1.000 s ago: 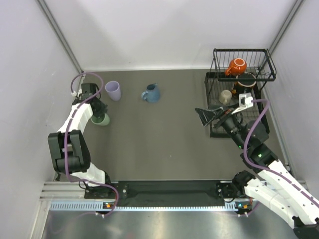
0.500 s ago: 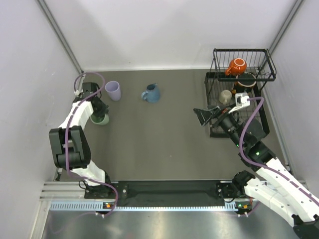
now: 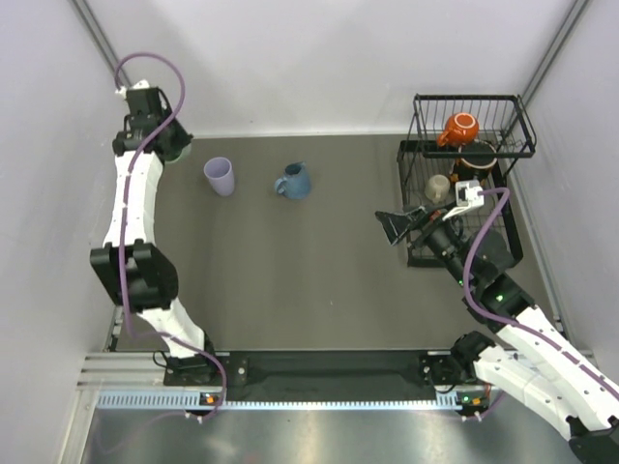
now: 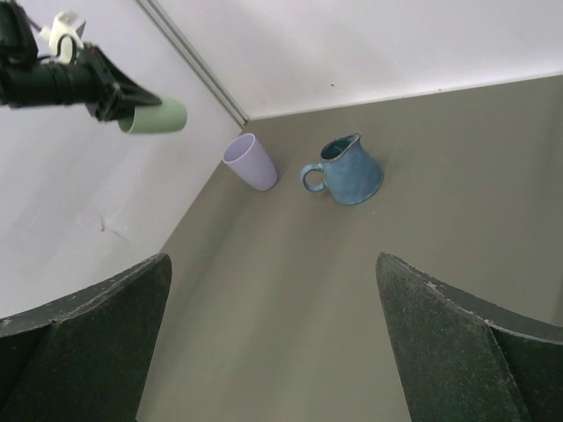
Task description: Unload the cups from the dish rack
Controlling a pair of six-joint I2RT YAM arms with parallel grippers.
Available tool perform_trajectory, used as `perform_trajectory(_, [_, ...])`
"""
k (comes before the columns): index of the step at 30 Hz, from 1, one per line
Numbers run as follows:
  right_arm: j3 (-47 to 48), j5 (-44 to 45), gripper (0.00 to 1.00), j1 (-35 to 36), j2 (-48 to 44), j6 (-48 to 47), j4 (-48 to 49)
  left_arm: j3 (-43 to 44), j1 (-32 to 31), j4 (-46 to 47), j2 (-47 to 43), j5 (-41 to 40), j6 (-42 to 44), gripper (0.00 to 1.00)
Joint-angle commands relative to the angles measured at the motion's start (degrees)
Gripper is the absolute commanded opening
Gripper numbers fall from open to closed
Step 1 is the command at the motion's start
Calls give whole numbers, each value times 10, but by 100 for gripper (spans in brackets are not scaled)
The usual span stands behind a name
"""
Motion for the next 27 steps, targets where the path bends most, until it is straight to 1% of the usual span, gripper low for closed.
perform_trajectory(1, [28, 13, 100, 8, -7, -12, -2, 92, -4, -82, 81, 46, 56, 0])
perform_trajectory(3, [30, 15, 100, 9, -7, -15, -5, 138, -8, -93, 117, 54, 62, 0])
perform_trajectory(7, [35, 19, 100, 9, -3, -16, -4, 175, -24, -105, 146, 49, 74, 0])
perform_trajectory(12, [33, 13, 100, 9, 4, -11, -4, 172, -37, -103, 158, 63, 81, 0])
perform_trajectory(16, [28, 18, 100, 8, 5, -14, -5, 167, -51, -95, 158, 35, 91, 0])
perform_trajectory(19, [27, 20, 100, 9, 3, -16, -5, 166, -58, -86, 163, 40, 95, 0])
perform_trajectory(22, [27, 22, 100, 8, 5, -17, -5, 168, -61, -83, 170, 57, 96, 5])
perform_trajectory(23, [27, 22, 100, 9, 5, -17, -6, 169, -63, -84, 177, 57, 96, 9])
perform_trajectory(25, [29, 24, 100, 9, 4, -21, -8, 171, -63, -88, 185, 57, 96, 12])
perform_trajectory(27, [28, 28, 100, 8, 1, -23, -11, 172, -63, -91, 191, 51, 96, 19])
